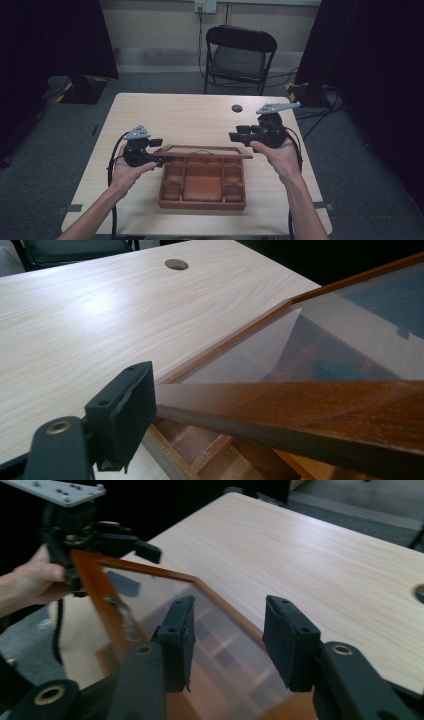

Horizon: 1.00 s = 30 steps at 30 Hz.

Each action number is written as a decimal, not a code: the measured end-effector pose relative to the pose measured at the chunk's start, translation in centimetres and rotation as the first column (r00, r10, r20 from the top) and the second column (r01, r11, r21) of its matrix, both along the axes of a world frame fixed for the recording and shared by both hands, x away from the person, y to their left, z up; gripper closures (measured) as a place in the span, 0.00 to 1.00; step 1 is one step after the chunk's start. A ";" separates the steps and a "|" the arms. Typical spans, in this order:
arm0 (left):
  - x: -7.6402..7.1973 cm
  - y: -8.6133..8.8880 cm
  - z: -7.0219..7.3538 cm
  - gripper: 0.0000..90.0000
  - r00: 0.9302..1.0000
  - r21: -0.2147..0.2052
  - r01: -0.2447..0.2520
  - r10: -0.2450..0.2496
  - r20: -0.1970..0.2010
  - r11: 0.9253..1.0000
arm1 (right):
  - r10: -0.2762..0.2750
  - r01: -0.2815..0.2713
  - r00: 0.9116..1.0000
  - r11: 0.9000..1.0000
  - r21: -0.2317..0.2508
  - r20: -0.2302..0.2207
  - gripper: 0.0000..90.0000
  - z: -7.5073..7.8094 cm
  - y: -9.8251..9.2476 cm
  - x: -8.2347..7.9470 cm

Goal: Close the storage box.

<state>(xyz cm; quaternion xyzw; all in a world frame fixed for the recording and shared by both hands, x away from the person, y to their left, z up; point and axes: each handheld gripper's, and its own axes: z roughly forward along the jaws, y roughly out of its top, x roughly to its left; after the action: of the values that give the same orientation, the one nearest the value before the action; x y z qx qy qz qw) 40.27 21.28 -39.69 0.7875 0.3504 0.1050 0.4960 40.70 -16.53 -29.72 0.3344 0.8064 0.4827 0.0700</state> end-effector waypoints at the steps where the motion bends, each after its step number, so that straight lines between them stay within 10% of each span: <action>1: -0.1 0.0 0.0 0.20 1.000 0.002 -0.001 0.001 0.001 1.000 | 0.015 -0.015 1.000 1.000 0.008 -0.003 0.64 0.0 0.3 0.0; 13: -0.5 0.0 -0.2 0.20 1.000 0.009 -0.003 0.003 0.017 1.000 | 0.209 -0.209 0.977 0.978 0.015 -0.040 0.72 -0.3 5.2 -0.7; 30: -1.0 0.0 -0.3 0.20 1.000 0.014 -0.001 0.000 0.020 1.000 | 0.290 -0.292 0.948 0.956 0.001 -0.131 0.86 -2.1 7.4 -0.1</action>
<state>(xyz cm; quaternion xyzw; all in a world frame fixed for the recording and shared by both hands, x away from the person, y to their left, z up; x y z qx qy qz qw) 39.28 21.25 -40.04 0.7898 0.3449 0.1155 0.4939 40.56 -9.09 -31.85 0.2417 0.8541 0.4576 -0.0515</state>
